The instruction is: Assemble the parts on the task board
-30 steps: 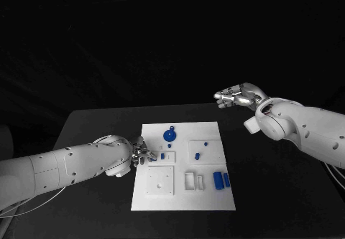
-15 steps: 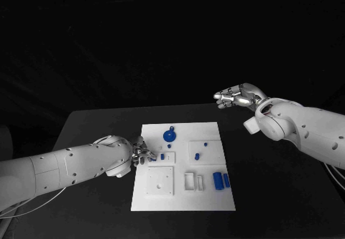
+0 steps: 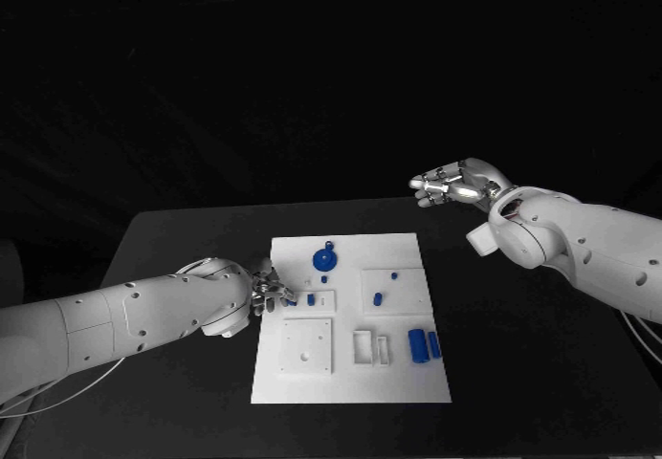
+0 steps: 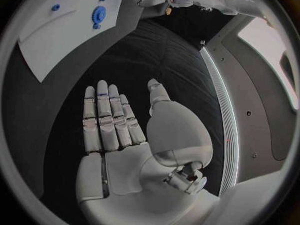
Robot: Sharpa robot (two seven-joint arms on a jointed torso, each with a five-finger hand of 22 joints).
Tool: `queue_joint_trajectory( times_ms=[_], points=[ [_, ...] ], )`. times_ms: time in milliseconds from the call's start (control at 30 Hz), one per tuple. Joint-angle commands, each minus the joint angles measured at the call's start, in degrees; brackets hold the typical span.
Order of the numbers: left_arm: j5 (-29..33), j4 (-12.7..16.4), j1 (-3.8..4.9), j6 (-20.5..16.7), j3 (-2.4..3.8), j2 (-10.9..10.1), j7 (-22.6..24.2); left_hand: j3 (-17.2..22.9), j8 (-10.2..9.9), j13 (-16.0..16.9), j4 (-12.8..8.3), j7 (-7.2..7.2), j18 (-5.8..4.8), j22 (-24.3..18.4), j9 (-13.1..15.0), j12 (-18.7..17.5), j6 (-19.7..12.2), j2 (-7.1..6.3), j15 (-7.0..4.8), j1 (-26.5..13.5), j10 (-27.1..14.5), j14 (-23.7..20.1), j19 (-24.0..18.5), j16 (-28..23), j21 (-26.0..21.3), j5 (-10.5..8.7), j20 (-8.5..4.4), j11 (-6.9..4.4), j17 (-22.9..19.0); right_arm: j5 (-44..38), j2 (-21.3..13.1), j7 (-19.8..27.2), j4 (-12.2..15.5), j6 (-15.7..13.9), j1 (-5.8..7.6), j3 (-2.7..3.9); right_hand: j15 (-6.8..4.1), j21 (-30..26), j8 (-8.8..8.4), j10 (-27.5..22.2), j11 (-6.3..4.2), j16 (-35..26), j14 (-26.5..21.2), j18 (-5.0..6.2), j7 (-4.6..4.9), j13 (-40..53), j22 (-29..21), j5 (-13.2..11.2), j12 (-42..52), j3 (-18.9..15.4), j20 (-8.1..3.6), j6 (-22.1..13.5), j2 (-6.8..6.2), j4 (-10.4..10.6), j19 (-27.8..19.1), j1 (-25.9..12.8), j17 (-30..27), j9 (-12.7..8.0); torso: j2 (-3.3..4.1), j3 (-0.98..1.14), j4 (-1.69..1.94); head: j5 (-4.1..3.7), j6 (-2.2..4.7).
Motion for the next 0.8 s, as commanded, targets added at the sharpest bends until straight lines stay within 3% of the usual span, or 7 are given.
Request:
queue_joint_trajectory(
  times_ms=[33,800],
  points=[
    [-0.71,-0.07,-0.24,0.89,-0.18,0.11,-0.45,1.76,0.18,0.09,-2.09,-5.18,0.26,1.14,0.05,0.17,7.73,1.28,-0.35,1.85,0.79,-0.07,-0.35,0.39,0.3,0.29,-0.01,-2.48,0.11,-0.05,0.07,0.45,0.0,0.85,-0.07,0.03,-0.09,-0.02,-0.04,-0.52,-0.07,-0.29,-0.47,-0.43,0.16,-0.05,-0.09,0.23,-0.18,-0.05,0.04,-0.23,0.21,0.25,-0.53,-0.24,-0.09,-0.09,-0.01,0.0,0.04,0.04,-0.06],
    [-7.53,0.24,-0.24,1.86,-0.19,0.59,-0.07,1.49,0.16,0.17,-1.74,-5.16,0.33,1.12,-0.02,0.12,7.73,0.72,-0.33,2.98,0.79,-0.05,-0.52,0.49,0.54,0.34,0.06,-2.53,0.37,-0.06,0.06,0.45,-0.03,0.86,-0.2,0.03,-0.08,-0.03,-0.05,-0.51,-0.06,-0.29,-0.47,-0.43,0.16,-0.05,-0.1,0.25,-0.17,-0.05,0.04,-0.29,0.2,0.25,-0.54,-0.25,-0.09,-0.09,0.0,0.04,-0.03,0.12,0.01]
  ],
)
